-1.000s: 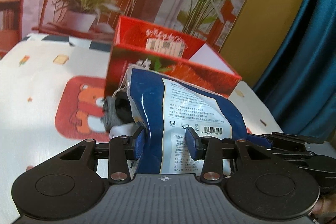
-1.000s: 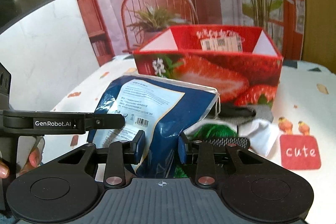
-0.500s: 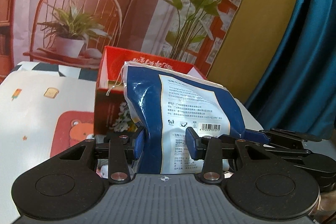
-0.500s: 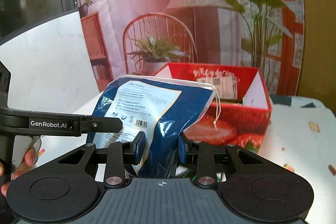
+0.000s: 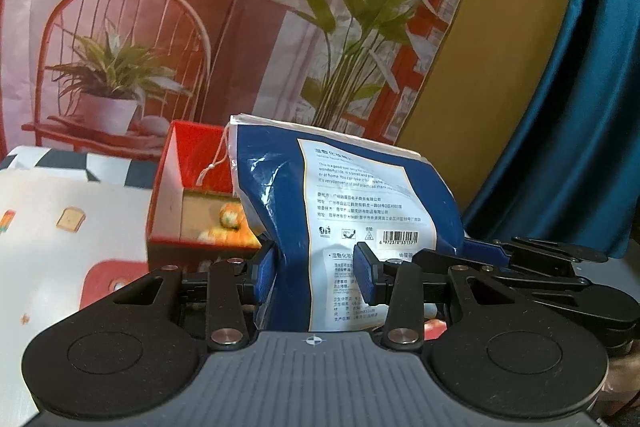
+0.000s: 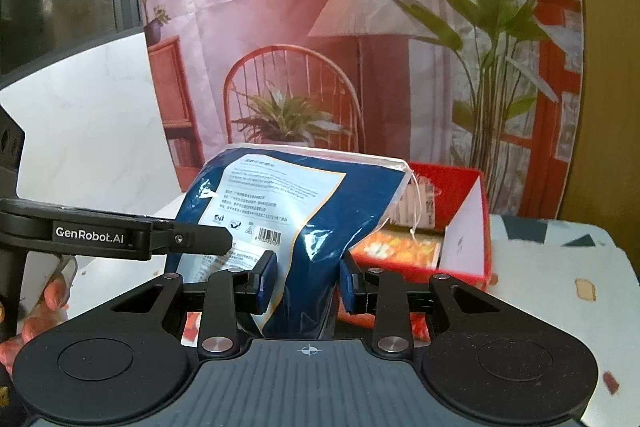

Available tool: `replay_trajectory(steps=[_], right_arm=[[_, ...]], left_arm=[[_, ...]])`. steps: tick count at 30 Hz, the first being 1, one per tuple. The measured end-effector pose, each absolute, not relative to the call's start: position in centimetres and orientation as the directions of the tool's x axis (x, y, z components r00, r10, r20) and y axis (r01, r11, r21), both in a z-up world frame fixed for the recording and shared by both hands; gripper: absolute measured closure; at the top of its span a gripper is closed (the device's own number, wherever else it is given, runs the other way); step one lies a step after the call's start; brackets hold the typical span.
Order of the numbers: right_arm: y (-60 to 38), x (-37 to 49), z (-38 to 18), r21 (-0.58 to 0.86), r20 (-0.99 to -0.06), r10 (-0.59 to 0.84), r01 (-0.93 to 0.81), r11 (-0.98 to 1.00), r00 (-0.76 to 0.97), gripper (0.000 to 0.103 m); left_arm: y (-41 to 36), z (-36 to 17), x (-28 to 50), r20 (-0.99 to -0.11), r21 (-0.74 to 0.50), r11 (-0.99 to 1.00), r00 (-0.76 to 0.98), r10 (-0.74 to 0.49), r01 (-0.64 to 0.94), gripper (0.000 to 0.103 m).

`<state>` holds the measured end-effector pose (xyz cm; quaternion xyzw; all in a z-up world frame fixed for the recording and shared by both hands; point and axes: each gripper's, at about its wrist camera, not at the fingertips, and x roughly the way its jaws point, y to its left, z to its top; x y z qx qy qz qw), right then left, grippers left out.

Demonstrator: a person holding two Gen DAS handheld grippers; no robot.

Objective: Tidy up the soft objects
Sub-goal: 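Lift the blue bag with the left gripper toward the red box, then lower the blue bag into the box and open the left gripper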

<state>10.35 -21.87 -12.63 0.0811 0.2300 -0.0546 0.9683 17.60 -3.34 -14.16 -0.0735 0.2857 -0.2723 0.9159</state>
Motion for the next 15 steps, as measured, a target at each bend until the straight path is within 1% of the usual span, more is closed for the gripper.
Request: replay_trajectory(steps=[4,8,12,15], right_arm=[[-23.9,12.2,-11.3,0.114,-0.429,-0.075,0.136,0.984,0.900,0.073],[-25.9,14.7,-10.1,0.121,-0.413,-0.073,0.134,0.984,0.908,0.073],[-27.7,17.2,-10.2,0.131,-0.411,-0.062,0.127,0.983,0.909,0.073],[-28.4,19.2,-11.1,0.126,-0.421,-0.064,0.128,0.984,0.905,0.073]], left_arm=[[-4.0,-13.3,20.1,-0.468,-0.275,0.845,0.704,-0.534,0.458,0.060],[-4.5,-12.9,22.8,-0.467,-0.309,0.845,0.704,-0.535,0.436,0.060],[-5.0,-13.2,25.2,-0.487,-0.301,0.858,0.707,-0.513,0.415,0.060],[-5.5,-13.7,27.1,-0.518,-0.278,0.874,0.705,-0.485,0.397,0.060]])
